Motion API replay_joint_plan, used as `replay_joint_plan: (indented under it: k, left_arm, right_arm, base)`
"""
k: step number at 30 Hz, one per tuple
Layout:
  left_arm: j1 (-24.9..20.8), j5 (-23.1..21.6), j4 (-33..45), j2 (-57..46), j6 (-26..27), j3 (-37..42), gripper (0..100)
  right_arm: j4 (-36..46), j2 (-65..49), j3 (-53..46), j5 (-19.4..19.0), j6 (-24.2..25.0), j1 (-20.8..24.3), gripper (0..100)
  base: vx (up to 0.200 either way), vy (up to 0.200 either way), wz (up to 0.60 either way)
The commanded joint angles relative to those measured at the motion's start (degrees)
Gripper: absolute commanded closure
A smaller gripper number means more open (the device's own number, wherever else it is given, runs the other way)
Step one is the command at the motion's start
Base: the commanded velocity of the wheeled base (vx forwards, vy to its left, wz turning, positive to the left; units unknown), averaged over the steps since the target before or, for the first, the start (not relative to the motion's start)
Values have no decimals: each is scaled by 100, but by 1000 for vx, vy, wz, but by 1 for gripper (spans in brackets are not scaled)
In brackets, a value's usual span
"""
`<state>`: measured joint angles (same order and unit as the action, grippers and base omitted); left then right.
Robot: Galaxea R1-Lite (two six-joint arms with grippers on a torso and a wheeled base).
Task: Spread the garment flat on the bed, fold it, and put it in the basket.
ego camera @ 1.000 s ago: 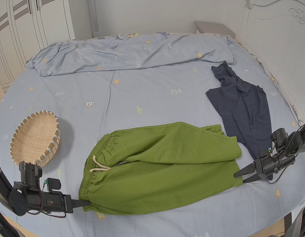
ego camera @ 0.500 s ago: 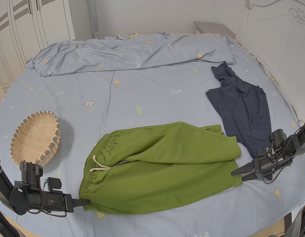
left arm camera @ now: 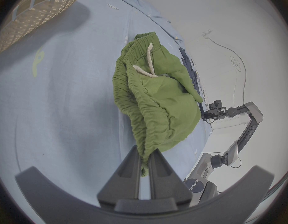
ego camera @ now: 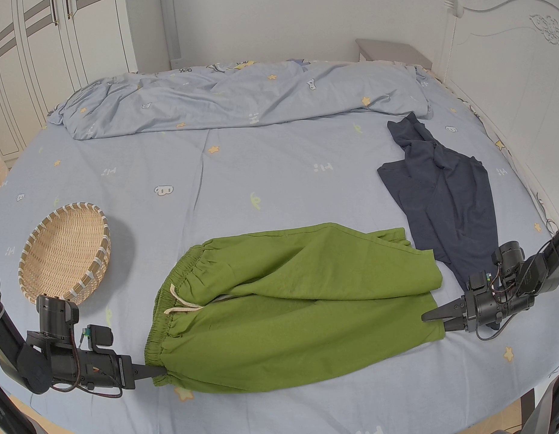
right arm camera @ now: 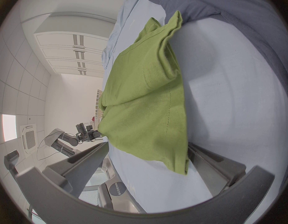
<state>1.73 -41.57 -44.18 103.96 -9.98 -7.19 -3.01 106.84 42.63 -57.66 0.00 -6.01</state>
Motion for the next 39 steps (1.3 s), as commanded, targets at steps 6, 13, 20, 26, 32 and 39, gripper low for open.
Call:
replay_joint_plan:
  k: [6,13,20,26,32,39]
  left_arm:
    - [3,0,-3,-25,-4,-1,100]
    - [126,0,-3,1,-4,-63,100]
    - [310,-18,-3,1,-4,-89,100]
    - [504,-35,-3,-7,-4,-116,100]
    - [715,-97,6,-131,5,-54,100]
    - [943,-106,436,-684,137,-45,100]
  right_arm:
    - [20,21,-18,-8,-9,-32,100]
    - [11,118,-150,27,-97,-128,100]
    - [20,83,-308,44,-202,-234,100]
    - [20,-49,-484,211,-316,-243,100]
    - [29,-550,-668,1055,-255,258,100]
    - [187,-1447,-739,1082,97,891,100]
  base:
    - [0,0,0]
    - [0,0,0]
    - [0,0,0]
    - [0,0,0]
    - [0,0,0]
    - [0,0,0]
